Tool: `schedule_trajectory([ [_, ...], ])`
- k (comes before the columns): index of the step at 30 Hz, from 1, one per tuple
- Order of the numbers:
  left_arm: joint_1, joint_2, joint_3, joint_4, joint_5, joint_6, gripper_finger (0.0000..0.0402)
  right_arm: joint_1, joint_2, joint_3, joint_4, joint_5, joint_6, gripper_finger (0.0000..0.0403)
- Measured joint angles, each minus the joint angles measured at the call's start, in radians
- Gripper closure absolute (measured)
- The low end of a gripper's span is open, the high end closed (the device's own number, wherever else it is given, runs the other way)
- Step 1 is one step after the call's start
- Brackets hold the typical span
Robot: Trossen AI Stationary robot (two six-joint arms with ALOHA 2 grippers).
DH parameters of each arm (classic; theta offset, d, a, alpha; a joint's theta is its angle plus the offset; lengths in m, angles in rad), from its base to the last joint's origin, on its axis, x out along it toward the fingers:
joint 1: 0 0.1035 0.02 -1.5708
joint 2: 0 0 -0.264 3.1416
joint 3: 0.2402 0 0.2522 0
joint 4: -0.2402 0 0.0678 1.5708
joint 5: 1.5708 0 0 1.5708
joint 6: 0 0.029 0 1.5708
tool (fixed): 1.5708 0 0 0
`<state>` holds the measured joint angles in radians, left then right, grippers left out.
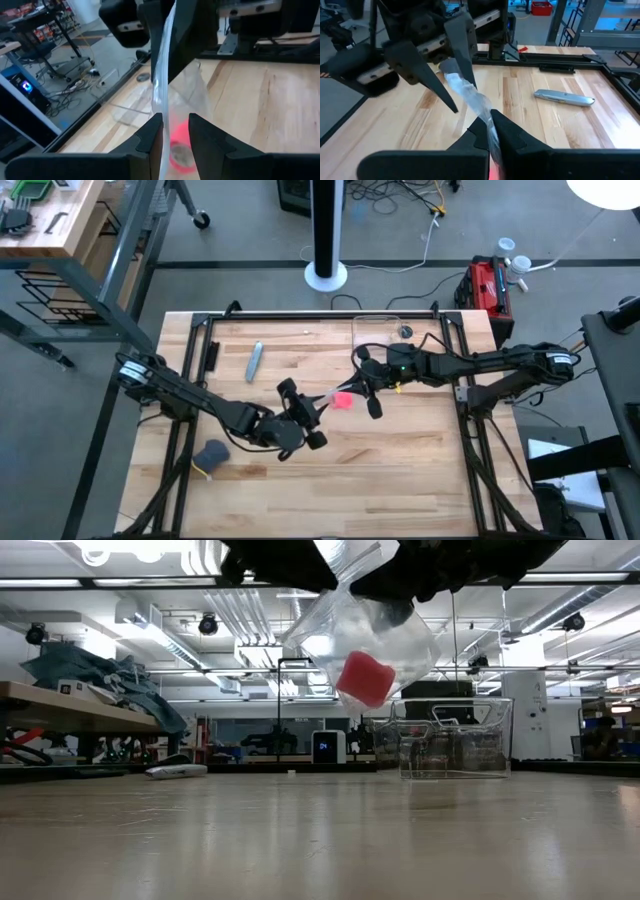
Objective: Roll bandage
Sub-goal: Close the transparent zip bag
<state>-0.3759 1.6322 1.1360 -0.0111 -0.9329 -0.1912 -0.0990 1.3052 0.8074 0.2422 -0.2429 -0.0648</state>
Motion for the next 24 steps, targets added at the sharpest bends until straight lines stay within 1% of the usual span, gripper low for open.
schedule_trajectory([
  [11,0.0,-0.002,0.0,0.013,0.0,0.001,0.0303,-0.005,0.0,0.04,-0.003,0.008,-0.058,0.0403],
  [24,0.006,0.0,0.0,0.046,0.0,0.0,0.0291,-0.036,0.0,0.071,-0.003,0.008,-0.072,0.0403],
])
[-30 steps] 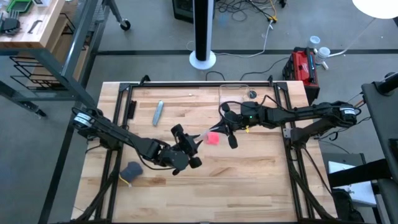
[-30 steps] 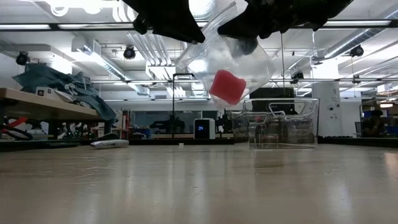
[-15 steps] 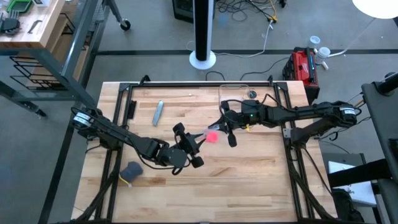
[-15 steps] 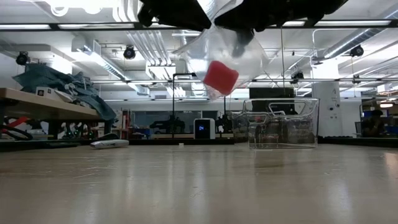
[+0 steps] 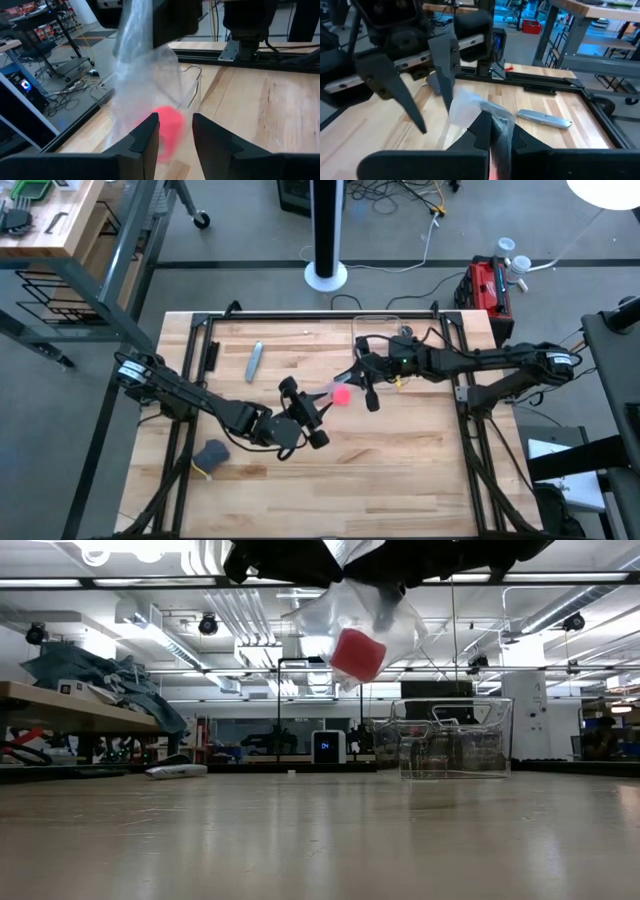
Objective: Roll bandage
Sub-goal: Close the transparent zip bag
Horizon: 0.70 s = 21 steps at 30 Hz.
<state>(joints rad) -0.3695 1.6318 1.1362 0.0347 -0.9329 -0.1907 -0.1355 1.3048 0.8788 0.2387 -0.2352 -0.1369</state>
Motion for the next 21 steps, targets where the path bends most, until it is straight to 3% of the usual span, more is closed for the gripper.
schedule_trajectory([
  [21,0.008,0.001,0.0,0.037,0.0,-0.006,0.0322,-0.098,0.0,0.116,-0.048,-0.001,-0.083,0.0403],
])
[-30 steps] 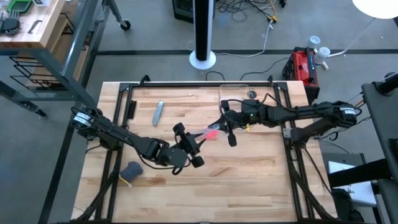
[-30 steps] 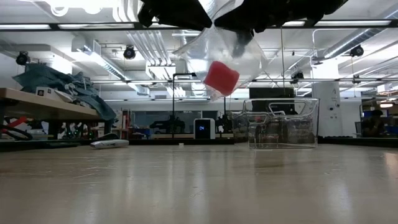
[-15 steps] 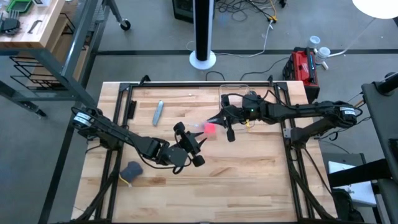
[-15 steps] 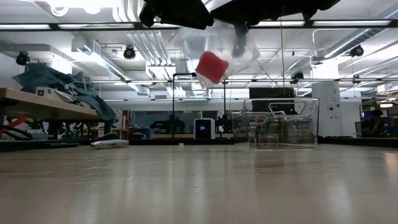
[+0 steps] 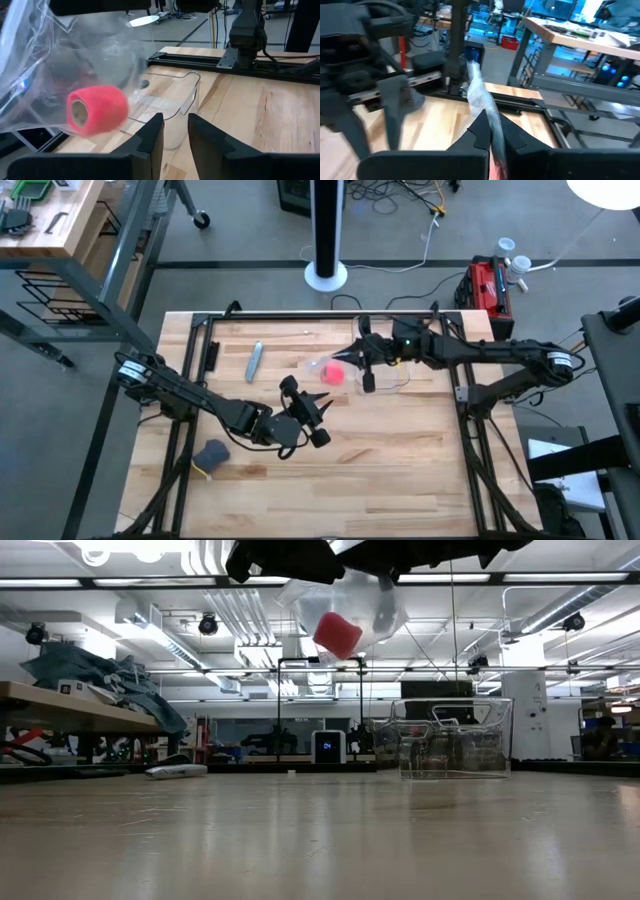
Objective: Roll bandage
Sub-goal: Close the transparent zip bag
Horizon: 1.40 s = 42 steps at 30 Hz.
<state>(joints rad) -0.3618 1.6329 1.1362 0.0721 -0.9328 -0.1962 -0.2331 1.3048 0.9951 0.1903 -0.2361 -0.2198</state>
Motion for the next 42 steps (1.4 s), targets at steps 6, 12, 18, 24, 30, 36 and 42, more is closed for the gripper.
schedule_trajectory([
  [6,0.0,0.0,0.0,0.004,0.0,-0.004,0.0315,-0.001,0.006,0.0,0.003,-0.004,0.001,0.0403],
  [12,0.002,0.0,0.0,0.004,0.0,0.0,0.0303,-0.001,0.008,0.0,-0.004,-0.008,0.003,0.0403],
  [18,0.003,0.0,0.0,0.003,0.0,0.0,0.0295,-0.002,0.008,0.0,-0.016,-0.008,0.003,0.0403],
  [24,0.003,0.0,0.0,0.003,0.0,0.0,0.029,-0.021,0.008,-0.002,-0.055,-0.133,0.006,0.0403],
  [30,-0.004,-0.001,0.0,0.0,0.012,-0.002,0.0297,-0.062,0.056,-0.031,-0.045,-0.243,0.043,0.0403],
  [36,-0.047,-0.033,0.01,0.002,0.053,-0.024,0.0311,-0.068,0.158,-0.096,0.125,-0.276,0.096,0.0403],
  [42,-0.103,-0.084,0.015,-0.11,0.044,-0.088,0.0323,-0.044,0.186,-0.1,0.134,-0.296,0.116,0.0403],
])
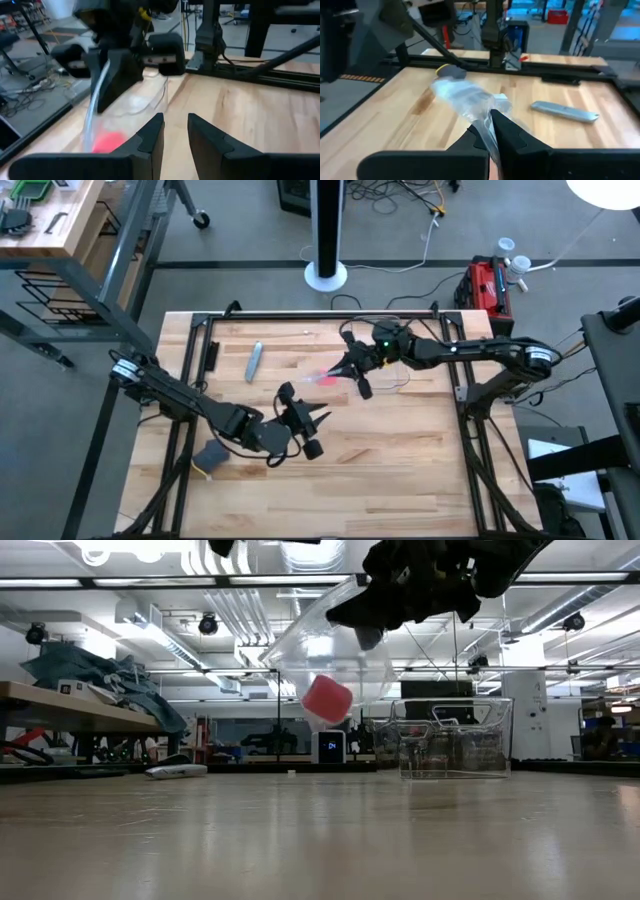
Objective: Roll bandage
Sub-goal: Close the transparent zip bag
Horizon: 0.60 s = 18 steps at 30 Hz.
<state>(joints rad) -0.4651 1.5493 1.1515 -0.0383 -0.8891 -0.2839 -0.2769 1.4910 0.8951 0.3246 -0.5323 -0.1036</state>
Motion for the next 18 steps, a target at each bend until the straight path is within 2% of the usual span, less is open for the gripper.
schedule_trajectory([
  [6,-0.045,-0.068,0.0,-0.171,-0.074,-0.117,0.0324,0.037,-0.025,0.0,0.003,0.0,-0.001,0.0403],
  [11,-0.045,-0.071,0.0,-0.174,-0.092,-0.106,0.0322,0.077,-0.042,0.003,0.035,0.008,0.008,0.0403],
  [18,-0.047,-0.063,-0.001,-0.205,-0.097,-0.1,0.0271,0.131,-0.044,0.027,0.039,0.01,0.004,0.0403],
])
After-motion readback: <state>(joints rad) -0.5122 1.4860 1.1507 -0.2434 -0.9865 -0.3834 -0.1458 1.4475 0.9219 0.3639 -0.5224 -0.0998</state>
